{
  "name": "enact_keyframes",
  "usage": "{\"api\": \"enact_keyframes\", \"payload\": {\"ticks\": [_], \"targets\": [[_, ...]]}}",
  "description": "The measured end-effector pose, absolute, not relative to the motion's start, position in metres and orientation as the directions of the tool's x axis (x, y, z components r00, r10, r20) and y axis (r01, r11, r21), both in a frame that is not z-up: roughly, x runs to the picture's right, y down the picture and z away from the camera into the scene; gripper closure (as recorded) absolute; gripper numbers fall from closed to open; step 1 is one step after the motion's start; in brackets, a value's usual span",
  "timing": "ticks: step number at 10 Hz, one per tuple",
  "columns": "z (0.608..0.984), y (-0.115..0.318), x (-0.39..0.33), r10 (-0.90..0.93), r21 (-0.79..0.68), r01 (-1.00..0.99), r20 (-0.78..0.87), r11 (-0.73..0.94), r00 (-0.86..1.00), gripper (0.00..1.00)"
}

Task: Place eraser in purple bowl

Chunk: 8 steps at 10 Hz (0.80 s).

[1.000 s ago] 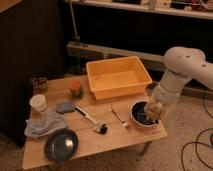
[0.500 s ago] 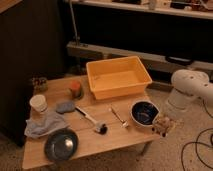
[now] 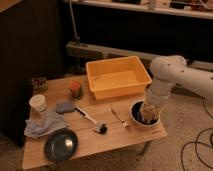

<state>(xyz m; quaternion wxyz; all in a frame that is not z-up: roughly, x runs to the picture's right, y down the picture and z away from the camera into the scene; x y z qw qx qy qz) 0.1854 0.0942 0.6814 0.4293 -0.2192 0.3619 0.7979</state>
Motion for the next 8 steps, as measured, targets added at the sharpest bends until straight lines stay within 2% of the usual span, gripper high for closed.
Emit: {"api": "enact_keyframes", "payload": {"ticks": [3, 8], "targets": [[0.692, 0.082, 0.148, 0.519, 0.362, -0.855, -0.683, -0.371, -0.514, 1.00], [0.688, 0.106, 0.195, 0.475, 0.374, -0.809, -0.667, -0.453, -0.574, 1.00]]}}
